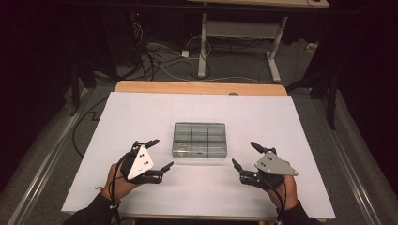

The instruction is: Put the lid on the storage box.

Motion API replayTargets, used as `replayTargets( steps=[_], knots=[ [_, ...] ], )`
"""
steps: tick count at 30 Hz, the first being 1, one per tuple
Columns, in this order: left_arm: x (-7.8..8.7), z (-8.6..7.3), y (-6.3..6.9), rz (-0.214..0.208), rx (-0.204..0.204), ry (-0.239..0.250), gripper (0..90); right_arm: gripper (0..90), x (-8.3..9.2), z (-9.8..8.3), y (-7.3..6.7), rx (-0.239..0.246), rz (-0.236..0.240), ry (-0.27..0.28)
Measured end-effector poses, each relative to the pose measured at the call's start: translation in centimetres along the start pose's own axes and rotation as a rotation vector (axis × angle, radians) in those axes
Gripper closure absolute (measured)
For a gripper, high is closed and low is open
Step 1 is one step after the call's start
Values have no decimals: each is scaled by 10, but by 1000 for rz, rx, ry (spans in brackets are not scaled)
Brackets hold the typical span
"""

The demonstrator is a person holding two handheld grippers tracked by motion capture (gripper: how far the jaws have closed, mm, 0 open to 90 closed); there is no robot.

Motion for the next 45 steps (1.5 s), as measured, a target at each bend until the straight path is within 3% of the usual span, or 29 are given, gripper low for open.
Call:
replayTargets(
  steps=[11,17,24,33,40,45],
  knots=[
    [4,-20,0,25,1,-29,171,195,5,-17,1,4,-9,-16],
    [7,-36,-4,40,40,-49,171,195,7,-31,3,8,-16,-27],
    [13,-54,-5,57,53,-88,157,195,10,-43,7,-7,-38,-36],
    [21,-79,-1,50,102,-144,157,195,15,-58,7,-26,-40,-49],
    [24,-79,1,54,82,-144,157,193,20,-53,5,-21,-52,-25],
    [27,-80,-1,46,97,-136,157,190,19,-52,3,-12,-52,-32]
  ],
)
Point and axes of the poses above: each handheld gripper's, and its own axes: x roughly backward along the jaws, z roughly out of its top, y roughly to its right, the point moved 4 cm from there along -x, roughly forward along the jaws, and after that the axes turned 4 degrees about -y, right-handed, at the moved point
